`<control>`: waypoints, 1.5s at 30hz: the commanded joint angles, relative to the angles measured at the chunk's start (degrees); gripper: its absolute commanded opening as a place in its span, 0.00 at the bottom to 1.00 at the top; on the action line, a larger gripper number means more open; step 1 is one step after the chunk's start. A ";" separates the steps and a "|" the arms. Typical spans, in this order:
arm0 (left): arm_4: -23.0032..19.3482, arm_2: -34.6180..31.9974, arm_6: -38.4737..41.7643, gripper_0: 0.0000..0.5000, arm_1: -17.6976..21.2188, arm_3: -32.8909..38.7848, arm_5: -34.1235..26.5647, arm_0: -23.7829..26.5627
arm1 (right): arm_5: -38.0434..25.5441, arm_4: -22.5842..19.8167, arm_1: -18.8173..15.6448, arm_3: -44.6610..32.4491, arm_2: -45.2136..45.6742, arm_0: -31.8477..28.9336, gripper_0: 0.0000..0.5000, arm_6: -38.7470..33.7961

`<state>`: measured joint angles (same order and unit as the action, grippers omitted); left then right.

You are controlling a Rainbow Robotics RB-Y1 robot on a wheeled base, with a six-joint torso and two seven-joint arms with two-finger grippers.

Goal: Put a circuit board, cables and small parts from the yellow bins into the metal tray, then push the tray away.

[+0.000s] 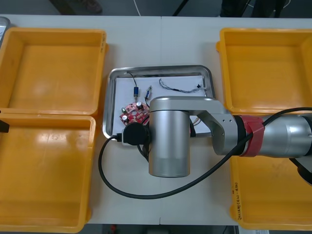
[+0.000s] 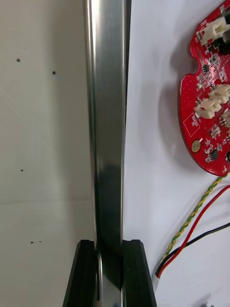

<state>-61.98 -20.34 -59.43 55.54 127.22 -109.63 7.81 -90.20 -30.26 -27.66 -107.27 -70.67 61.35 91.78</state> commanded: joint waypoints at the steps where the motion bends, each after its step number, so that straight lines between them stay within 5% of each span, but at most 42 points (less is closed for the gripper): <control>1: -0.43 -1.54 1.24 1.00 2.73 1.28 -0.37 -0.78 | 0.46 0.38 -1.08 1.10 -0.61 4.13 0.00 0.77; 45: -0.43 -1.54 1.24 1.00 2.73 1.28 -0.37 -0.78 | 8.02 3.10 -0.11 13.49 -0.61 13.10 0.00 2.26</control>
<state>-61.98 -20.34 -59.43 55.54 127.22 -109.63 7.81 -83.23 -27.70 -27.84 -94.30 -70.69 70.77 91.79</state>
